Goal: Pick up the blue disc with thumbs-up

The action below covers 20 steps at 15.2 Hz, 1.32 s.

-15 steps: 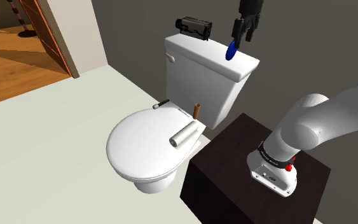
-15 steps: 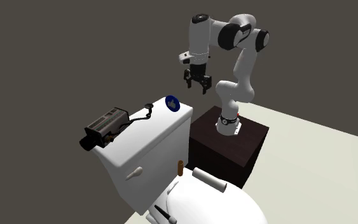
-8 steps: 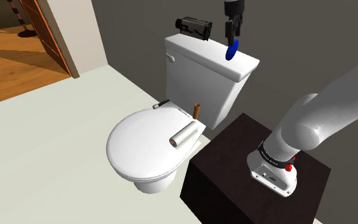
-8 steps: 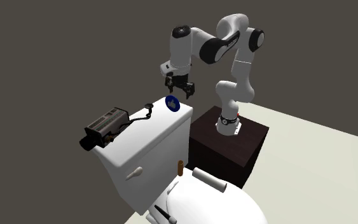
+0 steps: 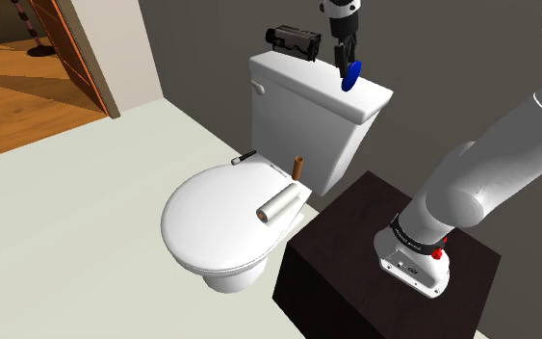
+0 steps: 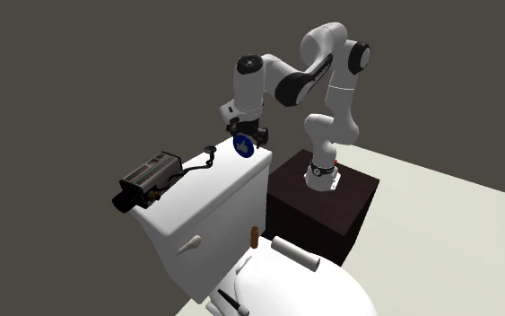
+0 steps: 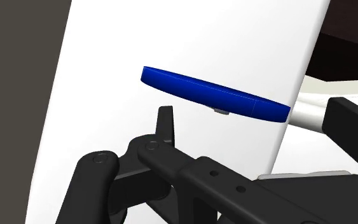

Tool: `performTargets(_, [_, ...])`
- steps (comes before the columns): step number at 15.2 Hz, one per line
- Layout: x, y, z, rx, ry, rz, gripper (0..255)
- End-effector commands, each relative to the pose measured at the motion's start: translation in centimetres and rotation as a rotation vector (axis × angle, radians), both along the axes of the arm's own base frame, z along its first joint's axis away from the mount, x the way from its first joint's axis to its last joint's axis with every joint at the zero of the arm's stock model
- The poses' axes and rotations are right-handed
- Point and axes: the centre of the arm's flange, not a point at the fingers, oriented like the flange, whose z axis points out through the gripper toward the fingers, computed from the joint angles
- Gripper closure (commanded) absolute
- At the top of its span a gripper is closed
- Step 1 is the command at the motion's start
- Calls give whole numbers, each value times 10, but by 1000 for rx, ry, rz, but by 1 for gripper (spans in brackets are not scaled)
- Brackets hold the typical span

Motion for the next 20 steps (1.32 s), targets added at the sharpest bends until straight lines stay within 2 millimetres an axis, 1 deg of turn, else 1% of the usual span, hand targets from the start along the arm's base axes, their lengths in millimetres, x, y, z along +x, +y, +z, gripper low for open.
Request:
performTargets(1, [1, 1, -13, 0, 0, 0, 0])
performTargets(3, [1, 1, -13, 0, 0, 0, 0])
performTargets(4, [1, 1, -13, 0, 0, 0, 255])
performTargets(13, [1, 1, -13, 0, 0, 0, 255])
performTargets(20, [1, 1, 24, 0, 0, 0, 255])
